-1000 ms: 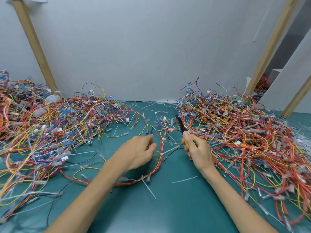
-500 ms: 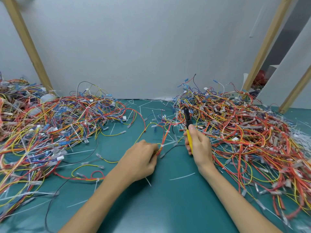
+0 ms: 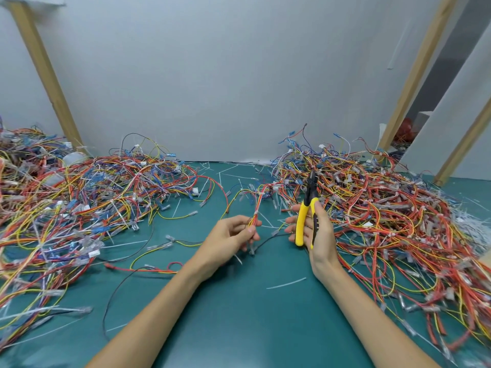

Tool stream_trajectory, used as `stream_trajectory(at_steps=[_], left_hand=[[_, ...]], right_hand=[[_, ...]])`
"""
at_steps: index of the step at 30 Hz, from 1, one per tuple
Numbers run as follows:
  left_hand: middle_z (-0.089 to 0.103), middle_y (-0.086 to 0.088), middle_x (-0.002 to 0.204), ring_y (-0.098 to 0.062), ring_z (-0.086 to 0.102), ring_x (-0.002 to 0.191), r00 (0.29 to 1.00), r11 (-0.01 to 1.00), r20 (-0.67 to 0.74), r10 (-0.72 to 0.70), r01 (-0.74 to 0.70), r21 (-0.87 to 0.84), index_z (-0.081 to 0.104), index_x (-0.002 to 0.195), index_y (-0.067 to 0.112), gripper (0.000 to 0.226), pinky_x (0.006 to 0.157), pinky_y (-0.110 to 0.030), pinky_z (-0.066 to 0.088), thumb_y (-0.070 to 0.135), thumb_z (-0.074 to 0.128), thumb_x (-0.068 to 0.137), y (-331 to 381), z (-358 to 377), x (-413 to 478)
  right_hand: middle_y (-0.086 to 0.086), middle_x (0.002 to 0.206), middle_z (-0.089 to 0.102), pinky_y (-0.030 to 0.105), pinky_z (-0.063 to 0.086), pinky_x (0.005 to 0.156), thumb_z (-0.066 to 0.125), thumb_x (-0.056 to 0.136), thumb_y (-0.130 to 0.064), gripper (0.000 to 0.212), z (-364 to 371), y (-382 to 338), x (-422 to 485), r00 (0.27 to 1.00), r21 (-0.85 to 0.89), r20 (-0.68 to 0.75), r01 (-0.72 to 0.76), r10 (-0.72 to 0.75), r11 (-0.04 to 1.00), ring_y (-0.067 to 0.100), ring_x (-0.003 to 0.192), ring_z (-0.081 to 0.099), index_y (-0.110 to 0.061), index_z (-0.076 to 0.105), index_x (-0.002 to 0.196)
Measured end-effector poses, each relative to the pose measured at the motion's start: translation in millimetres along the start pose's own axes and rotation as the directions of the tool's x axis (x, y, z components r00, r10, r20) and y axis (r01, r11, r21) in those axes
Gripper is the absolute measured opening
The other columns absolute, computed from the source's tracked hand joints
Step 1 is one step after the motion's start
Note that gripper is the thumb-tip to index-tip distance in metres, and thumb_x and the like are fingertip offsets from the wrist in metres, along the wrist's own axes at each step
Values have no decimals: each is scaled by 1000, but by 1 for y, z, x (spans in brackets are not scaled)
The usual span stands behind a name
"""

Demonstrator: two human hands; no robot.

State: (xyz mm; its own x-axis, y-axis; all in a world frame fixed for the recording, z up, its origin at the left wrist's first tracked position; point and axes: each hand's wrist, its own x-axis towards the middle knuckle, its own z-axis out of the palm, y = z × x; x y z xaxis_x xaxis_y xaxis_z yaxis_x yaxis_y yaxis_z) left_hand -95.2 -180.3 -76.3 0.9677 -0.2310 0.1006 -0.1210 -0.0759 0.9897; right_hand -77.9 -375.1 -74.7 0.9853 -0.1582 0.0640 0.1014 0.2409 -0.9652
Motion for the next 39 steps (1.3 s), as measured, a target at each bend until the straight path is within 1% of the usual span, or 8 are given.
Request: stream_trajectory(at_steps=[4, 8, 11, 15, 21, 26, 34, 39], left_hand=[[64, 5, 71, -7, 52, 61, 1000, 997, 17, -25, 26, -71, 67, 107, 9, 28, 60, -17, 42, 19, 41, 104, 1, 1, 1], [66, 3, 73, -8, 55, 62, 995, 965, 62, -72, 85, -250, 68, 107, 10, 37, 59, -16, 43, 20, 33, 105, -1, -5, 3], [65, 3, 76, -8, 54, 66, 995, 947, 88, -47, 72, -312, 68, 110, 10, 30, 63, -14, 43, 15, 39, 103, -5, -9, 4], [65, 1, 80, -9, 54, 72, 997, 935, 74, -20, 45, -351, 67, 113, 8, 27, 65, -21, 38, 20, 55, 92, -6, -11, 4], [70, 0, 85, -9, 63, 78, 995, 945, 94, -21, 50, -322, 66, 113, 10, 22, 67, -16, 44, 12, 53, 96, -9, -11, 4], [70, 1, 85, -11, 66, 77, 994, 952, 112, -16, 49, -301, 62, 113, 7, 21, 67, -17, 46, 6, 47, 99, -8, -11, 5], [67, 1, 83, -10, 58, 71, 991, 939, 129, -40, 81, -334, 63, 114, 5, 21, 66, -16, 44, 8, 51, 97, -11, -11, 7], [64, 0, 81, -10, 55, 70, 990, 926, 131, -56, 100, -363, 65, 114, 6, 27, 68, -21, 39, 15, 64, 89, -12, -13, 8]], right_hand=[[13, 86, 70, 26, 52, 55, 49, 92, -57, 54, 2, 3, -1, 998, -10, 49, 39, -38, 999, 20, 69, 65, -9, 70, 105], [13, 99, 69, 34, 52, 75, 48, 88, -51, 54, 3, 7, -2, 990, -9, 66, 125, -124, 992, 21, 84, 63, -8, 65, 117], [13, 102, 66, 41, 52, 91, 54, 87, -42, 46, 5, 9, -2, 987, -1, 53, 150, -149, 989, 24, 90, 64, -10, 62, 118], [10, 100, 72, 45, 53, 93, 68, 87, -33, 30, 6, 13, 0, 992, -16, 43, 120, -119, 993, 29, 95, 71, -13, 64, 109], [12, 91, 76, 33, 61, 68, 60, 94, -36, 26, 9, 13, 3, 998, 10, -17, 55, -55, 998, 29, 84, 74, -11, 62, 103], [8, 62, 62, 32, 52, 47, 51, 99, -44, 32, 8, 9, -1, 998, -52, -30, 58, -59, 997, 23, 48, 59, -15, 62, 90], [-1, 55, 44, 23, 30, 40, 55, 97, -45, 31, 10, 8, 0, 1000, -47, 21, 18, -17, 999, 14, 41, 35, -16, 53, 87], [-5, 59, 27, 17, 16, 41, 68, 79, -26, 21, 4, 5, 2, 995, -40, 93, -43, 47, 998, 9, 45, 17, -23, 47, 81]])
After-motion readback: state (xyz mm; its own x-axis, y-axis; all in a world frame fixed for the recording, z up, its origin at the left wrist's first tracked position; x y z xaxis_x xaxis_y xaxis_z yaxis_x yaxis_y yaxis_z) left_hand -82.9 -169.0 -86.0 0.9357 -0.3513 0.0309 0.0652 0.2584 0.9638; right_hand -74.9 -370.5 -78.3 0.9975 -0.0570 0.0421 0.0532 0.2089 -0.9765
